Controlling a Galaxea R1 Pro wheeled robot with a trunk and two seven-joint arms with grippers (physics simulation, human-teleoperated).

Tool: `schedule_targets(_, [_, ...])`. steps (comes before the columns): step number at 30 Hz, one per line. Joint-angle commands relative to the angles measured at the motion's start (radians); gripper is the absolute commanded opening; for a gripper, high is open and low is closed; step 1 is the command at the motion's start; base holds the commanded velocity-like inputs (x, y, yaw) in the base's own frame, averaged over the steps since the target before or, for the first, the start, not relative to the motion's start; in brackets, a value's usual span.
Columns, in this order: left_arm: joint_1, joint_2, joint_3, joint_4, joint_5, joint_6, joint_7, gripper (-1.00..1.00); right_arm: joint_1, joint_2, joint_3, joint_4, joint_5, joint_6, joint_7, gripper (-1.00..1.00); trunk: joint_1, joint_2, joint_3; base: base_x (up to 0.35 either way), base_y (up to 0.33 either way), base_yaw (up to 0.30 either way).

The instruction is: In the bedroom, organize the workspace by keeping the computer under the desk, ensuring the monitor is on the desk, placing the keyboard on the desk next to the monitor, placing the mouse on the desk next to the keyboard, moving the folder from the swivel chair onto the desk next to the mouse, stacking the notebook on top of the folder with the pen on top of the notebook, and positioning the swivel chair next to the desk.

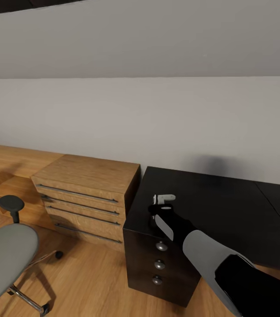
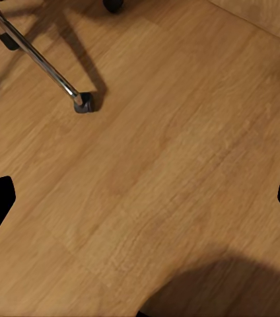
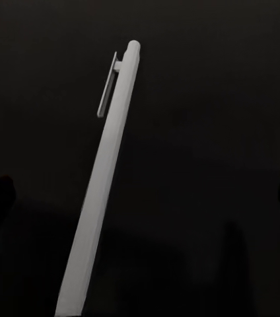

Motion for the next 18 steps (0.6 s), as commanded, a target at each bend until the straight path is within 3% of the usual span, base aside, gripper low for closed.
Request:
schedule_targets(1, [0.000,0.000,0.001,-0.001,0.007,-0.003,0.001,1.00,-0.001,0.000,0.006,-0.001,-0.004,0.003,-0.006,1.00,0.000,0.000,-0.001,0.000,0.000,0.061])
schedule_targets(18, [0.000,0.001,0.005,0.001,0.007,-0.003,-0.002,1.00,-0.001,0.000,0.001,-0.006,-0.005,-0.002,-0.009,1.00,0.000,0.000,-0.005,0.000,0.000,0.064])
